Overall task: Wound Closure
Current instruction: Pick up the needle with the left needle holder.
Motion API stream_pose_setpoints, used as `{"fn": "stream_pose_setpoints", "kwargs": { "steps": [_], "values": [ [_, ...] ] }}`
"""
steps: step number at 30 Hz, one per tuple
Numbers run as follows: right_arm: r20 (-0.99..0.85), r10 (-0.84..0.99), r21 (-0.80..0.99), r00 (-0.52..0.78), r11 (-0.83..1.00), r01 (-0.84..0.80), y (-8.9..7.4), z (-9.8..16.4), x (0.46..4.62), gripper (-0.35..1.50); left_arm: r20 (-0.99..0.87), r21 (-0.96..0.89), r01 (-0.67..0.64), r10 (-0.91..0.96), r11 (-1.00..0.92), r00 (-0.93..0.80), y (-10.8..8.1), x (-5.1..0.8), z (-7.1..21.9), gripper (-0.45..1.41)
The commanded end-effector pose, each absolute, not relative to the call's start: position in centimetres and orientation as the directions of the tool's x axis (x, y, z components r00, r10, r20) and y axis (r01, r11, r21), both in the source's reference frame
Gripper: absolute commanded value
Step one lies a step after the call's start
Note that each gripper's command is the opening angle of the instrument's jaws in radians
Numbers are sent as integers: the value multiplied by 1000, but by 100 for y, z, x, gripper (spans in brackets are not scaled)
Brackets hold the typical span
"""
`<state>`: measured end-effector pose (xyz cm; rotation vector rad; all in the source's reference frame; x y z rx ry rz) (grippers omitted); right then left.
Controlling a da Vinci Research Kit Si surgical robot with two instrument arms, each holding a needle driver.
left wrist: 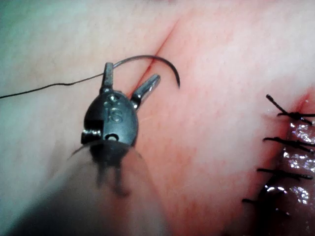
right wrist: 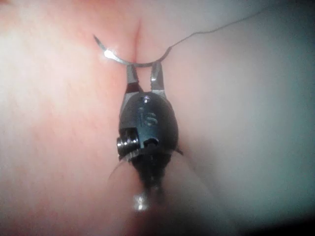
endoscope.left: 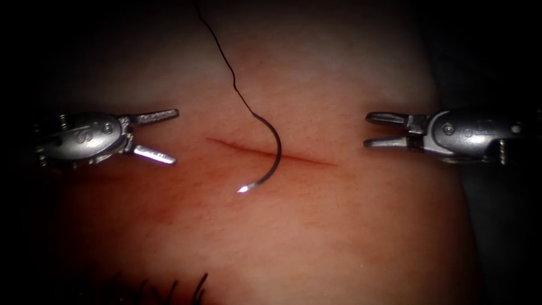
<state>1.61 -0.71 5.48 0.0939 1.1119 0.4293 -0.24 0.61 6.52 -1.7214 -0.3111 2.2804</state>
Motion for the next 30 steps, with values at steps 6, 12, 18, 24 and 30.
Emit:
{"fn": "stream_pose_setpoints", "kwargs": {
  "steps": [6,12,18,24,30],
  "values": [
    [-848,380,285,369,915,-287,-74,552,170,47,-905,-325,-83,336,-942,-260,61,-31,658,40],
    [-847,381,285,370,914,-290,-73,553,171,67,-863,-395,-151,423,-906,-278,55,-37,655,55],
    [-841,383,278,382,912,-303,-74,553,172,82,-817,-435,-227,488,-872,-308,51,-49,653,59],
    [-839,384,278,385,911,-304,-74,552,174,82,-767,-459,-214,506,-863,-394,48,-62,658,57],
    [-838,384,278,387,912,-303,-74,552,174,82,-700,-501,-237,551,-832,-454,42,-81,662,55]
  ]
}}
